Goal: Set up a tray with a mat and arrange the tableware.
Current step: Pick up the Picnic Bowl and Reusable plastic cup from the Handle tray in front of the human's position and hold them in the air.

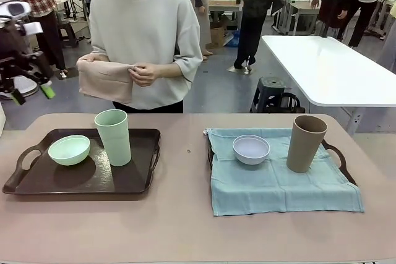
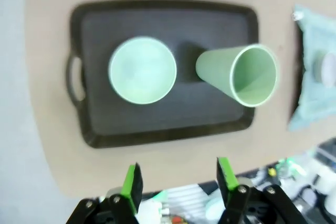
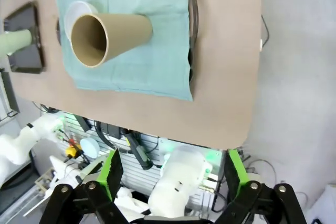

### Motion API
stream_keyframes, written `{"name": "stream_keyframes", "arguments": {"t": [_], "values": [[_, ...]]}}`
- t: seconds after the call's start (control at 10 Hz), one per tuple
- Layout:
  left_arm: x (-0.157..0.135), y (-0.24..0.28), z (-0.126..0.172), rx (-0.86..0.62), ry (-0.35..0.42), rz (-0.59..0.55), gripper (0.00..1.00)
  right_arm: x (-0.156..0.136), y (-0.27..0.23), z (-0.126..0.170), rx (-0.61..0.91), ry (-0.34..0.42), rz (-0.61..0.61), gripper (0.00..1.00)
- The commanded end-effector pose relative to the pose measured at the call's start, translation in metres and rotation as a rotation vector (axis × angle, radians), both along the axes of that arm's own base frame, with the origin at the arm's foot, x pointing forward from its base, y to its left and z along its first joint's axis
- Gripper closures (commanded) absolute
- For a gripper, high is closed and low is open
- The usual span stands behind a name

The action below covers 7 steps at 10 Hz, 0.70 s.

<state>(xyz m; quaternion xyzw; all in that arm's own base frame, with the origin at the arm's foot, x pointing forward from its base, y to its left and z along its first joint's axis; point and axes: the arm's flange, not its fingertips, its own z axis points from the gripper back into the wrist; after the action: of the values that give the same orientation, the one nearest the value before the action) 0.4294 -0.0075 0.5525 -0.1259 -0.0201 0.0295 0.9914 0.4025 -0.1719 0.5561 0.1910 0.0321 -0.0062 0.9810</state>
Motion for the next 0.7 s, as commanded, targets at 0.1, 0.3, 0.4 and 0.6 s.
{"name": "stream_keyframes", "arguments": {"t": [0.1, 0.3, 0.4, 0.6], "values": [[0.000, 0.000, 0.000, 0.000, 0.000, 0.000, 0.25, 0.000, 0.000, 0.000, 0.000, 0.000, 0.000, 0.00], [0.000, 0.000, 0.000, 0.000, 0.000, 0.000, 0.25, 0.000, 0.000, 0.000, 0.000, 0.000, 0.000, 0.00], [-0.007, 0.006, -0.001, -0.014, -0.016, 0.017, 0.25, 0.001, -0.006, -0.001, 0.000, -0.001, -0.003, 0.00], [-0.010, 0.057, -0.009, -0.227, -0.071, 0.060, 0.25, -0.012, -0.045, -0.007, 0.306, 0.033, 0.041, 0.00]]}}
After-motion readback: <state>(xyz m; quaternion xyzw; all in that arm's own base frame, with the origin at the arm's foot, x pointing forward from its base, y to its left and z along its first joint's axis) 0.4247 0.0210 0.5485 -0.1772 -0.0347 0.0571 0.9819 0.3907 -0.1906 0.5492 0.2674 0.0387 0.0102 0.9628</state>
